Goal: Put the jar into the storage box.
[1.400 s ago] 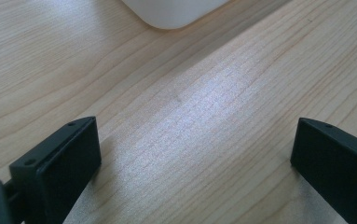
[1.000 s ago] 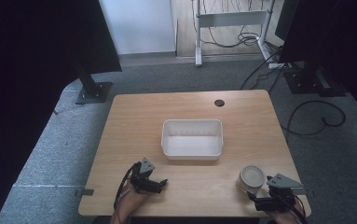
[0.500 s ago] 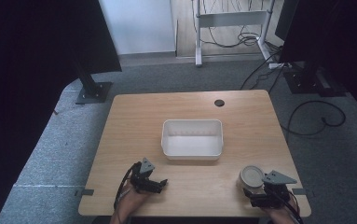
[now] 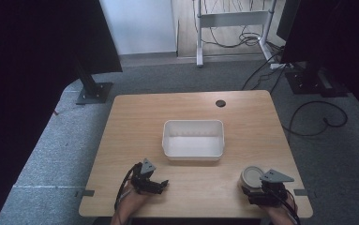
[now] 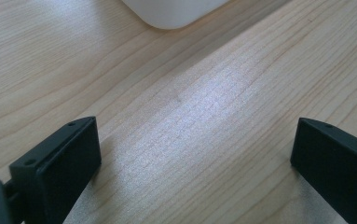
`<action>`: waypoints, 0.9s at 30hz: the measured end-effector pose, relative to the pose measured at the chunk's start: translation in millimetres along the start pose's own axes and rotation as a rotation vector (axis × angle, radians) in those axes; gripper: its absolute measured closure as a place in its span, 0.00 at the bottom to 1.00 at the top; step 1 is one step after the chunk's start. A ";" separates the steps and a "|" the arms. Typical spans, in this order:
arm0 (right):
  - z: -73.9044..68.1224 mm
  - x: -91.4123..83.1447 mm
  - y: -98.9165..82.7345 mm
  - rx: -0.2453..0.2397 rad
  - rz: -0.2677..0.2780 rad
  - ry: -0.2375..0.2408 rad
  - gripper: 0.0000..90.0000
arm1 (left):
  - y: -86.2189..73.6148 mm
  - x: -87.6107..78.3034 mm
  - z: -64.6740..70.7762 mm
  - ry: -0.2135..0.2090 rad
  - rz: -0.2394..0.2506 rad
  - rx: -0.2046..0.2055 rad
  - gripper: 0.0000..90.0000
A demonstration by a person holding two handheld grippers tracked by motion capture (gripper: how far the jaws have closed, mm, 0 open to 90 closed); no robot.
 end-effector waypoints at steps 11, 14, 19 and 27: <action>-4.5 -6.1 7.0 0.013 0.024 -0.046 0.11 | 0.0 0.0 0.0 0.000 0.000 -0.001 0.02; -6.1 -6.4 9.1 0.010 0.026 -0.051 0.11 | 0.0 0.0 0.0 0.000 0.000 -0.001 0.02; -10.3 -5.0 14.8 -0.004 0.024 -0.057 0.11 | 0.0 0.0 0.0 0.000 0.000 0.000 0.02; -16.9 -1.2 24.3 -0.012 0.021 -0.057 0.11 | 0.0 0.0 0.0 0.000 0.000 0.000 0.02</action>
Point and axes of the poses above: each handheld gripper's, and its own axes: x roughly forward along the jaws, y roughly out of its top, z roughly to its right, the point moved 3 cm from there along x, roughly forward along the jaws, and after that the axes turned 9 degrees about -z, right-handed, at the moved point
